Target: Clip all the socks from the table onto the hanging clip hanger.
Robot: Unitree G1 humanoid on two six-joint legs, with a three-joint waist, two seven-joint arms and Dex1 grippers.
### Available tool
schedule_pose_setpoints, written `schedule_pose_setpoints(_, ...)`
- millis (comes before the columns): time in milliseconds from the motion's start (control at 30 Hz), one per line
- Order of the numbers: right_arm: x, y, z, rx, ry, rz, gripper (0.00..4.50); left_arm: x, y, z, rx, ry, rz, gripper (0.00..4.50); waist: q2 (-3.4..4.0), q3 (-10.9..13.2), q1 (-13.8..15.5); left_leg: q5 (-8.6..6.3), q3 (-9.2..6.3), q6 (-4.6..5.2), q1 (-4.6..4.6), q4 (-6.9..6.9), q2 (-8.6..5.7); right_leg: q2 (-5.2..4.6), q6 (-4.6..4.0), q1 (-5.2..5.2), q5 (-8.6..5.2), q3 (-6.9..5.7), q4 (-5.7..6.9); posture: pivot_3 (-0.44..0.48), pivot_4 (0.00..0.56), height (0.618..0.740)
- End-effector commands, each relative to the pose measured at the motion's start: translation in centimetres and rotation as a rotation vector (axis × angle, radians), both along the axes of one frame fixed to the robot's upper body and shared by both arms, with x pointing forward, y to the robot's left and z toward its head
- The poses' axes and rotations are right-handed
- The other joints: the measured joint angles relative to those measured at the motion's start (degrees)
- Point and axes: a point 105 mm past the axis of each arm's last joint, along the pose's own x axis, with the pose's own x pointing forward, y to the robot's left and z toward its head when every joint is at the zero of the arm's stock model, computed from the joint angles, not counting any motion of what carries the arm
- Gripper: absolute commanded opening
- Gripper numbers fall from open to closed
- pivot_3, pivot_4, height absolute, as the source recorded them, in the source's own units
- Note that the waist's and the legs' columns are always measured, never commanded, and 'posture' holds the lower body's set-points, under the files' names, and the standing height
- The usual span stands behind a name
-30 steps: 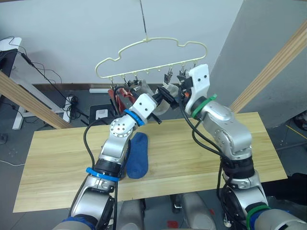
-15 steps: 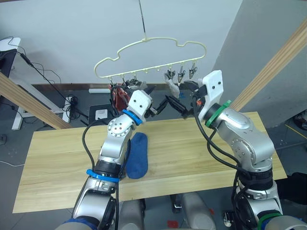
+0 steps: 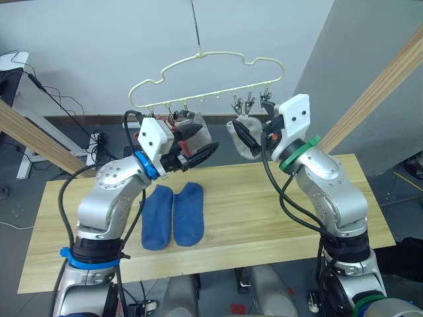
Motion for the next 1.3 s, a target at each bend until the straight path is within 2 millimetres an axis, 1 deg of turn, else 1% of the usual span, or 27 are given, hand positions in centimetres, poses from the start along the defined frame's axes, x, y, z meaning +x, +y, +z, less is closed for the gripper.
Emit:
schedule_pose_setpoints(33,0.0,0.2,1.3,0.026,-0.058,-0.021,3.61,-0.9,-0.4,2.0,-0.007,-0.040,-0.055,3.48,0.00,0.0,0.1,0.00,-0.01,0.00,0.00,0.00,0.00,0.00,0.00,0.00,0.00,0.00,0.00,-0.122,0.314,0.740)
schedule_pose_setpoints(67,0.1,0.3,1.3,0.030,-0.055,-0.028,3.20,-0.9,-0.4,2.3,-0.007,-0.039,-0.056,3.48,0.00,0.0,0.1,0.00,-0.01,0.00,-0.01,0.00,0.00,0.00,0.00,0.00,0.00,-0.01,0.00,-0.122,0.314,0.740)
schedule_pose_setpoints(100,0.4,0.3,1.2,0.034,-0.050,-0.041,2.90,-0.8,-0.4,2.5,-0.004,-0.046,-0.054,3.48,0.00,0.0,0.2,0.00,-0.01,0.00,-0.01,0.01,0.00,0.00,0.00,0.00,0.00,0.00,0.00,-0.118,0.313,0.740)
schedule_pose_setpoints(300,2.2,0.0,0.9,0.039,-0.031,-0.133,2.90,-0.5,-0.8,2.6,0.008,-0.059,-0.053,3.48,0.00,0.0,0.2,0.00,-0.01,0.00,0.00,-0.01,0.01,0.00,-0.03,-0.01,0.02,0.00,0.01,-0.121,0.312,0.740)
schedule_pose_setpoints(400,2.6,0.1,0.8,0.035,-0.031,-0.147,2.90,-0.4,-1.0,2.6,0.013,-0.064,-0.057,3.48,0.00,0.0,0.2,0.00,0.02,-0.01,-0.01,-0.02,0.00,0.00,-0.25,-0.03,0.15,0.02,-0.01,-0.125,0.309,0.740)
schedule_pose_setpoints(667,3.8,0.3,1.0,0.012,-0.072,-0.174,2.90,-0.4,-1.4,2.5,0.014,-0.070,-0.067,3.48,0.01,0.0,0.2,0.00,0.05,-0.01,-0.01,-0.01,0.00,0.00,-0.28,-0.04,0.16,0.04,0.00,-0.124,0.304,0.740)
schedule_pose_setpoints(1033,4.3,0.4,1.2,0.028,-0.083,-0.187,2.90,-0.5,-1.6,2.9,-0.014,-0.064,-0.086,3.48,0.00,0.0,0.2,0.00,0.06,-0.01,-0.01,0.00,0.00,0.00,-0.30,-0.04,0.17,0.05,0.01,-0.125,0.301,0.740)
schedule_pose_setpoints(1300,4.7,-0.1,1.2,0.016,-0.095,-0.226,2.90,-0.4,-1.6,2.9,-0.016,-0.064,-0.087,3.48,0.01,0.0,0.2,0.00,0.06,-0.01,-0.01,0.00,0.00,-0.01,-0.30,-0.04,0.18,0.05,0.01,-0.127,0.298,0.740)
